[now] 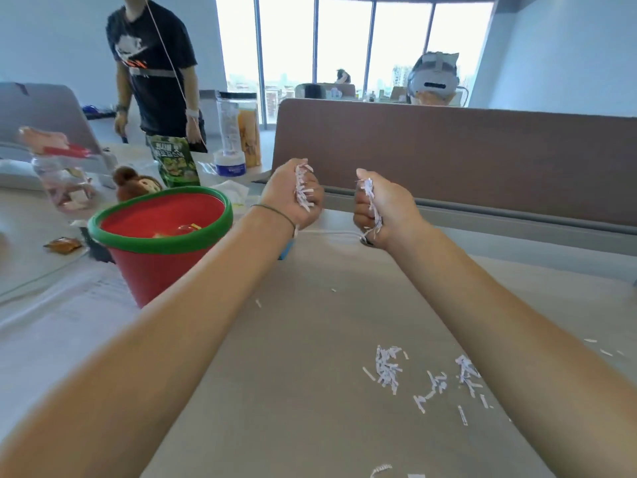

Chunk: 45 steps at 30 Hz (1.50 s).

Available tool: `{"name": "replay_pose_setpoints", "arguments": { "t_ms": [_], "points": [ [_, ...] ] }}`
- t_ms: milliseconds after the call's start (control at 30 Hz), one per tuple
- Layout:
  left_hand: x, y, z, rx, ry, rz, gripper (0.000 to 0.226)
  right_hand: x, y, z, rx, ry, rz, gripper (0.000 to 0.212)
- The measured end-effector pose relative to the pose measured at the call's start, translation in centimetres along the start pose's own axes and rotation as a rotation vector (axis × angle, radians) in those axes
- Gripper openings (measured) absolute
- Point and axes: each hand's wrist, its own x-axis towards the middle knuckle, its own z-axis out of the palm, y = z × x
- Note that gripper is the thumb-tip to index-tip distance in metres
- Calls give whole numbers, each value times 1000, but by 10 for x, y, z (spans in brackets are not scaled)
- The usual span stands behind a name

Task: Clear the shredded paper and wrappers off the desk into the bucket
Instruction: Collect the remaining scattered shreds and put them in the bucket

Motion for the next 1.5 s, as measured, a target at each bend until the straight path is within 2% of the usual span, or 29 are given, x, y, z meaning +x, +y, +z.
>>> {"name": "replay_pose_setpoints", "arguments": {
  "t_ms": [100, 200, 333, 467, 600, 733, 900, 1000, 1133, 1267, 1433, 1500],
  "points": [
    [-13, 49, 4, 35, 67, 139, 41, 8, -7, 45, -29, -47, 26, 44],
    [-31, 96, -2, 88, 143, 246, 40, 11, -8, 87, 0, -78, 43, 33],
    [-52, 146, -29, 238, 307, 381, 33, 16, 4, 135, 45, -124, 72, 29],
    [-64, 166, -57, 430, 581, 617, 25, 18, 21, 170, 46, -171, 105, 24],
    [-60, 168, -84, 639, 707, 729, 39, 25, 40, 189, 32, -208, 122, 20],
    [-56, 168, -100, 1016, 715, 712, 44, 34, 50, 198, 24, -207, 117, 25],
    [-61, 174, -105, 1358, 632, 497, 24, 44, 57, 211, 12, -199, 96, 17],
    [-64, 173, -109, 1525, 599, 487, 33, 48, 61, 220, 4, -210, 73, 20],
    [-65, 174, -113, 1548, 588, 538, 20, 51, 68, 229, -33, -210, 58, 28],
    [-66, 175, -115, 1499, 619, 548, 32, 57, 76, 232, -89, -224, 22, 41],
    [-65, 176, -109, 1058, 634, 444, 31, 58, 77, 234, -52, -207, 21, 37],
    [-68, 174, -110, 1130, 603, 458, 32, 58, 77, 234, -62, -208, 24, 37]
  ]
}}
